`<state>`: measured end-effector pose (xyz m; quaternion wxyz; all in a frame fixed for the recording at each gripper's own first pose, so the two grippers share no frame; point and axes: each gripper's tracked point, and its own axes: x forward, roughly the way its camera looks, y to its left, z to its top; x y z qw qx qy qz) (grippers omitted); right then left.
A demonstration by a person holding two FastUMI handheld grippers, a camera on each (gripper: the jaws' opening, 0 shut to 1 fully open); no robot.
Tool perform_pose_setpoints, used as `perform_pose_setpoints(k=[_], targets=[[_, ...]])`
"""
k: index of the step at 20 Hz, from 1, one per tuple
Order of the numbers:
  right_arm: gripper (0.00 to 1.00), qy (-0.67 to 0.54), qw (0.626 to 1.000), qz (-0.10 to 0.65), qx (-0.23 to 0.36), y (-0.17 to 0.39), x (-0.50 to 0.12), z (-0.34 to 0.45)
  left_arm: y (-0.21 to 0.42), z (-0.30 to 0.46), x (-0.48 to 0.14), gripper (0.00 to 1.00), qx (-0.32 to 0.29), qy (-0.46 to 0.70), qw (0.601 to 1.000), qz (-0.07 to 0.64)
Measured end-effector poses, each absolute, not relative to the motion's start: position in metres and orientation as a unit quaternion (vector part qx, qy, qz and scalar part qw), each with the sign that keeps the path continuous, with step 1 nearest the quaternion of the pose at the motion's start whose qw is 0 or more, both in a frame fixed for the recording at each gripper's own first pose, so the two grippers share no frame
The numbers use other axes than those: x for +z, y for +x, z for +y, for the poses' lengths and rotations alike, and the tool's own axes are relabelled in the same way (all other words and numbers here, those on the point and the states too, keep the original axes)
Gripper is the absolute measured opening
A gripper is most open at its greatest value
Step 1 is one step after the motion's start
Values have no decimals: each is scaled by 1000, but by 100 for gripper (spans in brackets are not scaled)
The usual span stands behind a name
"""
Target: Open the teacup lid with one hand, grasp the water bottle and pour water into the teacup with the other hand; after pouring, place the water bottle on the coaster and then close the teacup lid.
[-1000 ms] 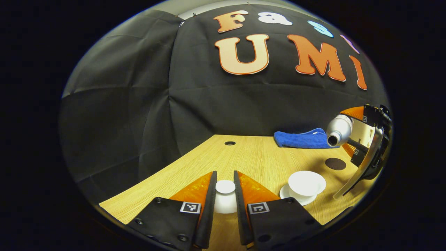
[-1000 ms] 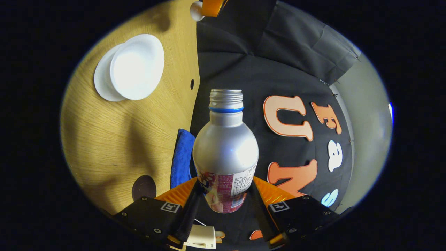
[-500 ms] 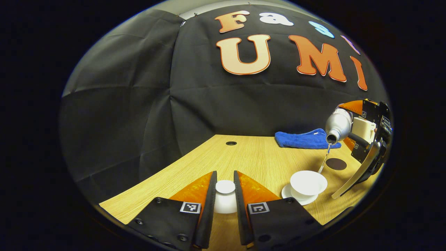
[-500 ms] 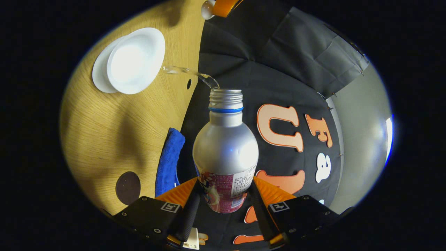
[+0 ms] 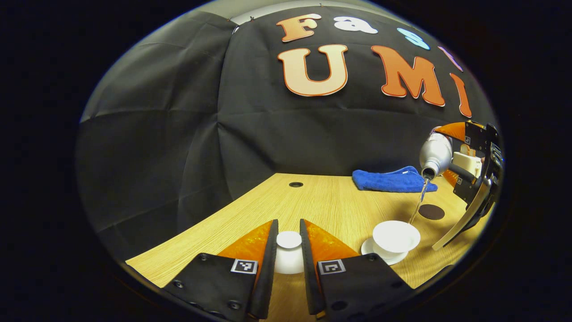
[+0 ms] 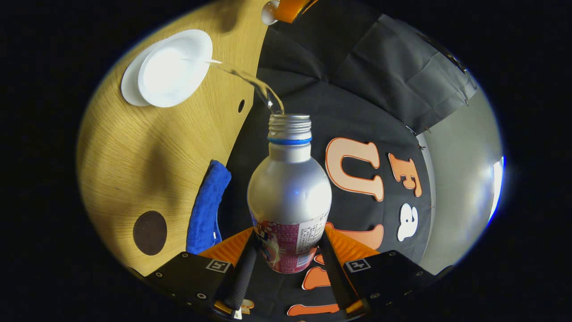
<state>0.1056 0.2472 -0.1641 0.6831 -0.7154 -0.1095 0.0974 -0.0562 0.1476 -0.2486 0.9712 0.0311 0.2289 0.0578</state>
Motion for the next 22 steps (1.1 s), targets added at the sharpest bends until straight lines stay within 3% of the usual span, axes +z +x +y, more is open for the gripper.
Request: perform_pose_setpoints(k=[5,8,9,22], targets=[[77,-721,677,-120,87,110,-151,244,-56,148,-244,32,58,34,972,223],[74,-724,672,-132,85,110,-141,248,-57,147,-240,35,58,34,973,221],[77,-725,669,-135,86,109,-138,248,-57,147,-239,35,58,34,973,220],[78,-736,652,-161,83,113,-118,256,-60,147,-231,33,58,35,974,216]])
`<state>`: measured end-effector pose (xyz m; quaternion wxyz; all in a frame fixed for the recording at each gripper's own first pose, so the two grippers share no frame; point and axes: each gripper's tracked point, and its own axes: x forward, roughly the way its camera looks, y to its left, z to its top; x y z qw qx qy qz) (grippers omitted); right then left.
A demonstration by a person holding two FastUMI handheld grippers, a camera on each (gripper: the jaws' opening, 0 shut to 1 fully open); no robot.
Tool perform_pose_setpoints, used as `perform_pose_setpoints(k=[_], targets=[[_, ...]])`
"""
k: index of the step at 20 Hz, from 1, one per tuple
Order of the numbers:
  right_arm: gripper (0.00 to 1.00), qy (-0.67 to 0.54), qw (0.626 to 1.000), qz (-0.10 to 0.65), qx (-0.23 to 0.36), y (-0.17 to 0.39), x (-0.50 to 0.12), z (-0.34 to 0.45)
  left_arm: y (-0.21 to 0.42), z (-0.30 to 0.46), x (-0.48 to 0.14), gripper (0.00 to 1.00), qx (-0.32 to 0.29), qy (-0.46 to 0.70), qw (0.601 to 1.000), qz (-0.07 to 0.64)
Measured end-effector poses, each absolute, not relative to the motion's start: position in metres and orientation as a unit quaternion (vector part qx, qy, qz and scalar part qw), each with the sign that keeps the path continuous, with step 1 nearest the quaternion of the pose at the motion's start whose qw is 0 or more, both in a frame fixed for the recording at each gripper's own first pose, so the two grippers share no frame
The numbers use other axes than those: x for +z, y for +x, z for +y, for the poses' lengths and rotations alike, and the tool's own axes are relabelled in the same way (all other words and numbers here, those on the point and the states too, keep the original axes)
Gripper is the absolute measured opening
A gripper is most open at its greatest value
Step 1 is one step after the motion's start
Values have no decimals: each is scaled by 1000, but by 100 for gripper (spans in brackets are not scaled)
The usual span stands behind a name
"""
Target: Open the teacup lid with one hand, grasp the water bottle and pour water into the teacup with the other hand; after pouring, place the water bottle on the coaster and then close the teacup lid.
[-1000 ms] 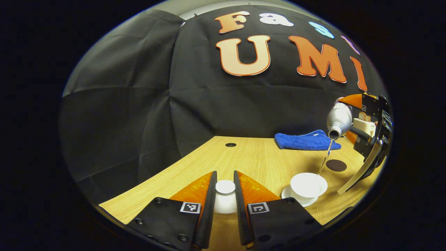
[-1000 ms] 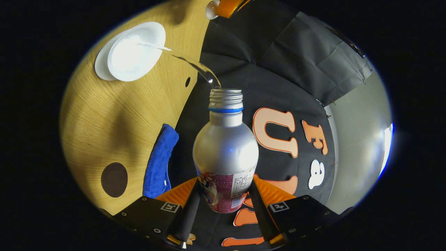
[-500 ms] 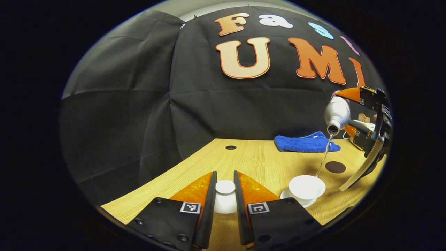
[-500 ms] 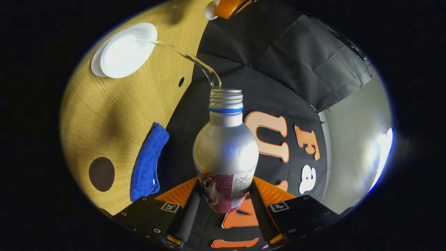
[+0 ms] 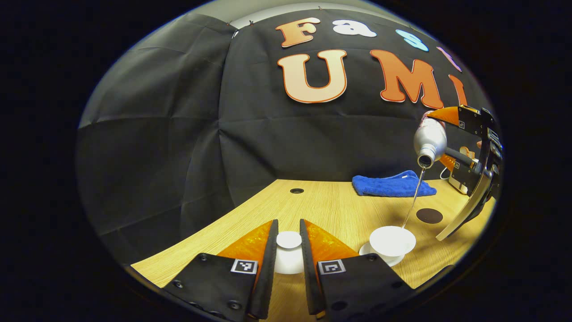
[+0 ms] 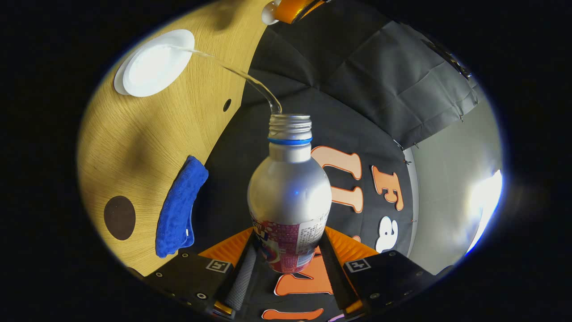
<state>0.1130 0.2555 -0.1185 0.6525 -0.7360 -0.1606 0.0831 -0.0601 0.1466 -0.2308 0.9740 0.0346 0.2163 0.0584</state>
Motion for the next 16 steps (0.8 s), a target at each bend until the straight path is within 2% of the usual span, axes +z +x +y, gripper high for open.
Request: perform_pose_setpoints(k=[1,16], targets=[[77,-737,651,-158,88,112,-122,256,-59,147,-230,35,58,35,974,217],[78,-764,611,-180,107,108,-151,270,-62,146,-233,35,57,36,973,221]])
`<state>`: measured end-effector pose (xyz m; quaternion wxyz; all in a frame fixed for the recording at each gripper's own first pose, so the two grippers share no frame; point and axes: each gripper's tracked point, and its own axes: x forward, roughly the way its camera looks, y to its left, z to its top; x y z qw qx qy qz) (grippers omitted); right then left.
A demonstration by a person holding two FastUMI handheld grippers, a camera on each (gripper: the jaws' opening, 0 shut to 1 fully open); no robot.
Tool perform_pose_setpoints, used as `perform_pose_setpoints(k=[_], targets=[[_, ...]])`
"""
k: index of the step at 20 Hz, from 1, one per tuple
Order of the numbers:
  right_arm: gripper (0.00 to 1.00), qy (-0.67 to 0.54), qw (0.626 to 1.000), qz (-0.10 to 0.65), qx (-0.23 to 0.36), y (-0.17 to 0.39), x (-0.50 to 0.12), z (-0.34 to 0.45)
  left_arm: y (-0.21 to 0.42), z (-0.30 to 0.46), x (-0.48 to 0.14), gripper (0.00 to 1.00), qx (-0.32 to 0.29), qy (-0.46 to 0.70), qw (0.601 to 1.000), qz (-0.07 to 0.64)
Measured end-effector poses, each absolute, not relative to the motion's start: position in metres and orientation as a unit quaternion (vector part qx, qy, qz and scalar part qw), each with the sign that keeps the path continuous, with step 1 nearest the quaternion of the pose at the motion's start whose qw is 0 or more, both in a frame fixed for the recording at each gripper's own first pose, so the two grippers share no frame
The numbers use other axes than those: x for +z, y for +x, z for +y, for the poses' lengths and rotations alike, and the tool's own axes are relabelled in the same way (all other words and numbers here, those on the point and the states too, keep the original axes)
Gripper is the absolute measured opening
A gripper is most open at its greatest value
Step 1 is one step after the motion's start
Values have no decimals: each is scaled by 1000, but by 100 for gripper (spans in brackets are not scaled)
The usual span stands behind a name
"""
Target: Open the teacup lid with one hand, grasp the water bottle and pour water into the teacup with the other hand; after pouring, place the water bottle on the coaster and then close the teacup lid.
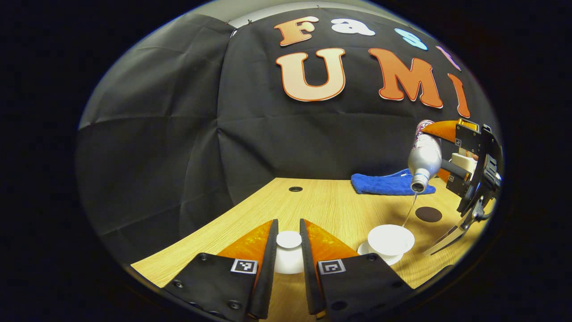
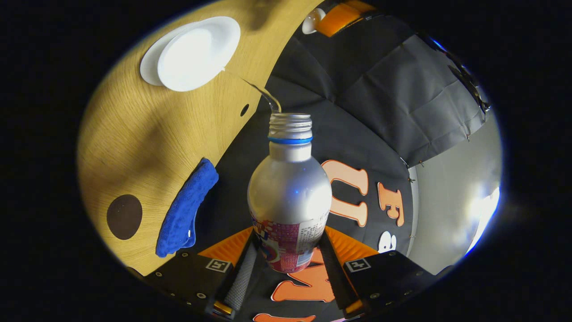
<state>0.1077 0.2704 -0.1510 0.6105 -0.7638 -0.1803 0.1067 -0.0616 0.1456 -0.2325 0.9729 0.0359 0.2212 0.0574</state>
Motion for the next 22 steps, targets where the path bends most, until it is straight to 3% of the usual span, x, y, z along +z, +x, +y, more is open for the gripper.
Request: perform_pose_setpoints(k=[8,16,19,22], targets=[[78,-757,614,-181,130,97,-171,284,-64,139,-231,35,49,32,975,215],[78,-727,650,-151,159,82,-199,284,-65,131,-224,35,42,29,977,207],[78,-686,695,-110,183,80,-215,276,-63,127,-217,35,42,30,978,203],[78,-599,771,-51,209,80,-229,269,-62,121,-214,35,38,30,979,200]])
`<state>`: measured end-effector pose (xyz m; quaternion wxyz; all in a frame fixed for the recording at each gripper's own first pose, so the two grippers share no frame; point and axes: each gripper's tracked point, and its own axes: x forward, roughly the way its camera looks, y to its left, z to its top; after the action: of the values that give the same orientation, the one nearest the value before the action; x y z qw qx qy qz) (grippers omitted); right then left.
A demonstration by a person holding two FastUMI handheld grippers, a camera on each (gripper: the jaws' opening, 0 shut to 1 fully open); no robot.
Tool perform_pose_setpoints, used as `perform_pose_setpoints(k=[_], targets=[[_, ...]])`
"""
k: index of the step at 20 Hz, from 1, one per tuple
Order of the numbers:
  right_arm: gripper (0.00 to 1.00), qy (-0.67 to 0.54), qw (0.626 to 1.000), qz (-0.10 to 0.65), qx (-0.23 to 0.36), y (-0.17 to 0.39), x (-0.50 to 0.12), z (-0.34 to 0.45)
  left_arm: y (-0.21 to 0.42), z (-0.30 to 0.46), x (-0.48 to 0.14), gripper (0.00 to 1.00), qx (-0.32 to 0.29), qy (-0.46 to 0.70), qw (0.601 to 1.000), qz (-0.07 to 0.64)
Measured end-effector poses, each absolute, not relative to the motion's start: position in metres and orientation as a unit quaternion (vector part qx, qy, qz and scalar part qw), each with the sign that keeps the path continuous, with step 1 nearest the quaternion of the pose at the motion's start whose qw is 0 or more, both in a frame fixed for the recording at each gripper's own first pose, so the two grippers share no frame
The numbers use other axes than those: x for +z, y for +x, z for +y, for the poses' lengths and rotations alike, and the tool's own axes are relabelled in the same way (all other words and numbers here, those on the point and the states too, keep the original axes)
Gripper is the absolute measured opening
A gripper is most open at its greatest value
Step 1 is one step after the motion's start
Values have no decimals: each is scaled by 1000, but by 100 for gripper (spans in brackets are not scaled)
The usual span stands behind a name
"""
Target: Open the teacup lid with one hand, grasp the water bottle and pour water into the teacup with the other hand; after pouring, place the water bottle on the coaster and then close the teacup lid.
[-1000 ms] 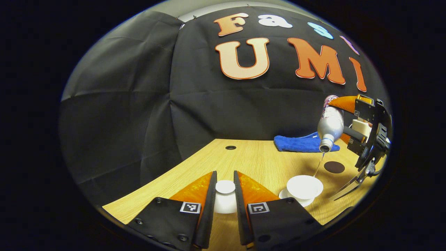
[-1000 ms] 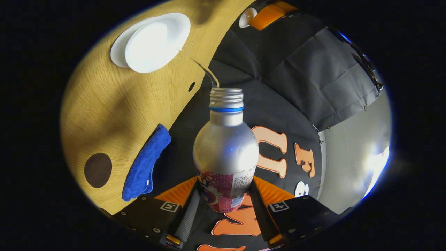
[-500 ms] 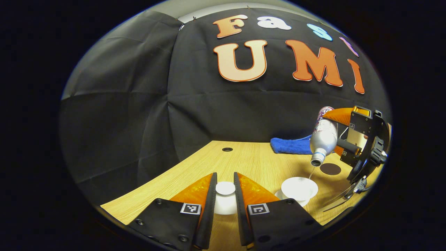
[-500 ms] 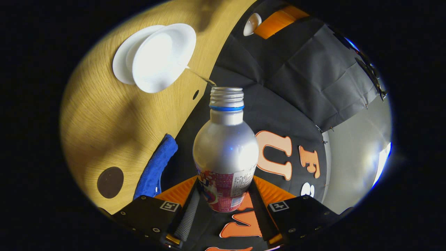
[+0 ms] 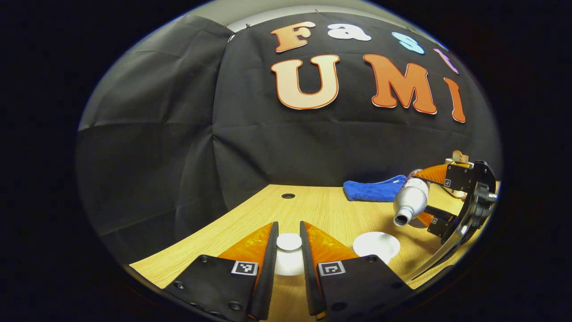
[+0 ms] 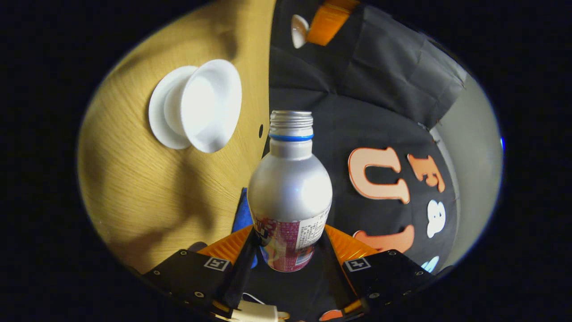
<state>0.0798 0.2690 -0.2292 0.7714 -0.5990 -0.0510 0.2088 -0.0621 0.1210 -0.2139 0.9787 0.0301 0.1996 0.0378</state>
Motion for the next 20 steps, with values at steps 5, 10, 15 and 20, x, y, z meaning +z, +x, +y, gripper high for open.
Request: perform_pose_setpoints(k=[5,10,15,20], targets=[[78,-487,849,11,205,76,-229,251,-57,108,-208,35,27,33,980,192],[78,-372,902,56,213,92,-222,234,-50,91,-198,35,14,34,982,184],[78,-247,940,94,217,102,-210,224,-44,72,-188,35,1,34,984,174],[79,-136,960,134,205,114,-215,214,-40,58,-184,35,-10,35,985,169]])
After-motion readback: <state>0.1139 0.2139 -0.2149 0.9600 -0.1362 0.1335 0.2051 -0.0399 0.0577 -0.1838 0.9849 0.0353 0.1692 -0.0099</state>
